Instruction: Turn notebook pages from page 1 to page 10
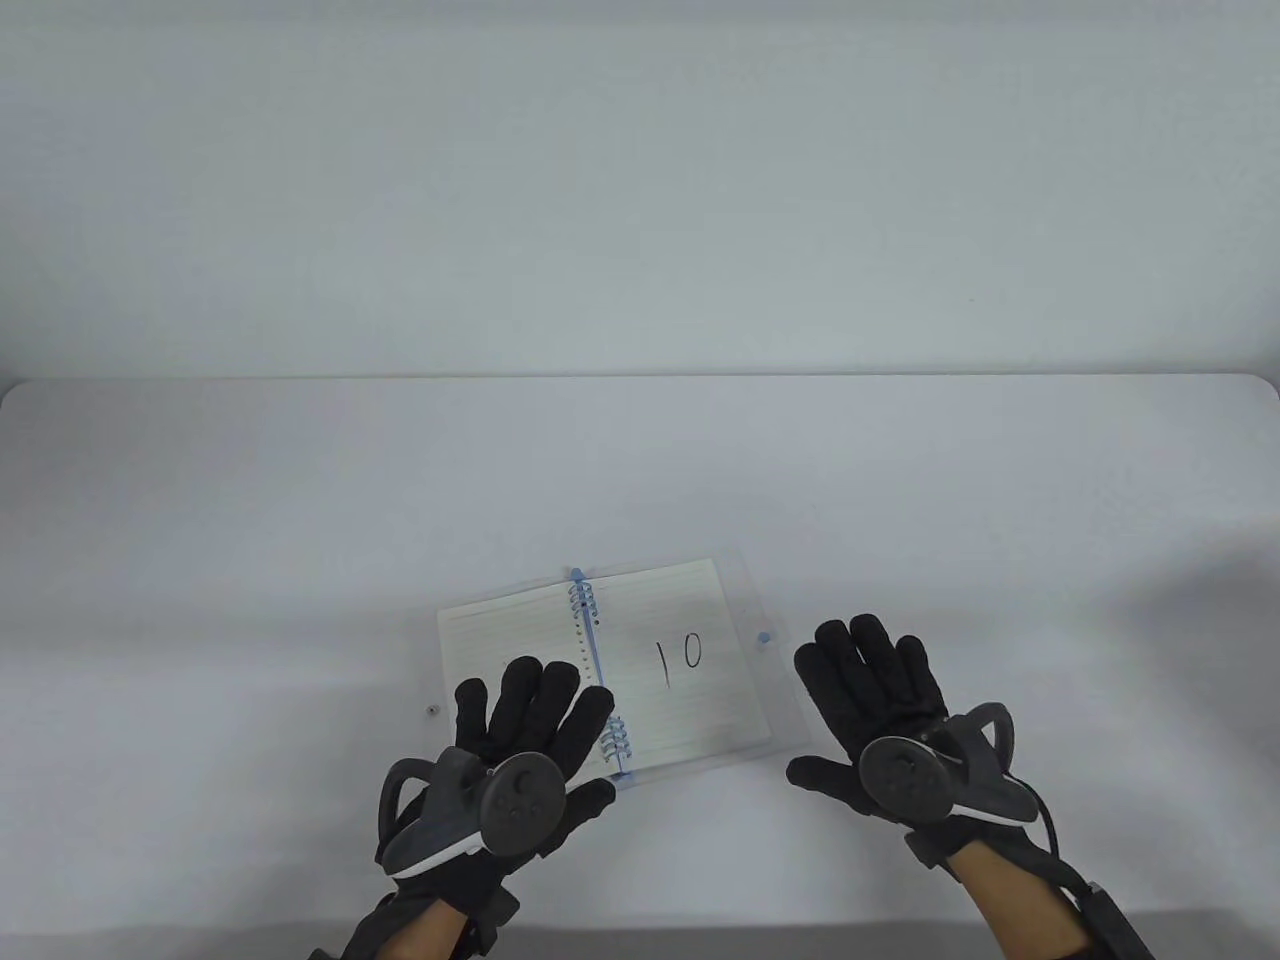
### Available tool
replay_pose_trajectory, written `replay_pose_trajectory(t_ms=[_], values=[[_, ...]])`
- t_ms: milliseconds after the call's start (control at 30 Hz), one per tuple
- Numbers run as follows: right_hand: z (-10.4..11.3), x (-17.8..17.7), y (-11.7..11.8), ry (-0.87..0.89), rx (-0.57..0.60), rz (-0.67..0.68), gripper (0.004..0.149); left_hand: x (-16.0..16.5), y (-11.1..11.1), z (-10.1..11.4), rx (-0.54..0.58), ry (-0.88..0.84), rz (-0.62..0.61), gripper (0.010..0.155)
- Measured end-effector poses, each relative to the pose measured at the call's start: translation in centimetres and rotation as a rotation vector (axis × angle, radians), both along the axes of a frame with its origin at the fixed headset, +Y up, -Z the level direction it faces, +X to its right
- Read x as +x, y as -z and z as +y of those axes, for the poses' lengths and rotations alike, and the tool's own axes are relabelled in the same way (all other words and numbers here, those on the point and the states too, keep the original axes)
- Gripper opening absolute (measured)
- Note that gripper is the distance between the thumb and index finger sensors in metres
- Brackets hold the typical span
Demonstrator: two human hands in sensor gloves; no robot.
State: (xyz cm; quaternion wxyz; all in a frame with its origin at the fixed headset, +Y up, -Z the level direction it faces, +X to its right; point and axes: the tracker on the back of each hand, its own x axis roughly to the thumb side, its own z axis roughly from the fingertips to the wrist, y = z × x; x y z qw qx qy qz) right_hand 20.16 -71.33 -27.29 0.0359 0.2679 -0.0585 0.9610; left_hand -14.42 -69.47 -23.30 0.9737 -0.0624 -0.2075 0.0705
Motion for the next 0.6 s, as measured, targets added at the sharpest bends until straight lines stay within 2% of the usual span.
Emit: replay_pose_trajectory(t_ms=[600], values=[[-0.19,0.05,0.04,0.010,-0.045,-0.028,0.093,0.01,-0.06,-0.05,-0.009,-0.001,-0.002,0.078]])
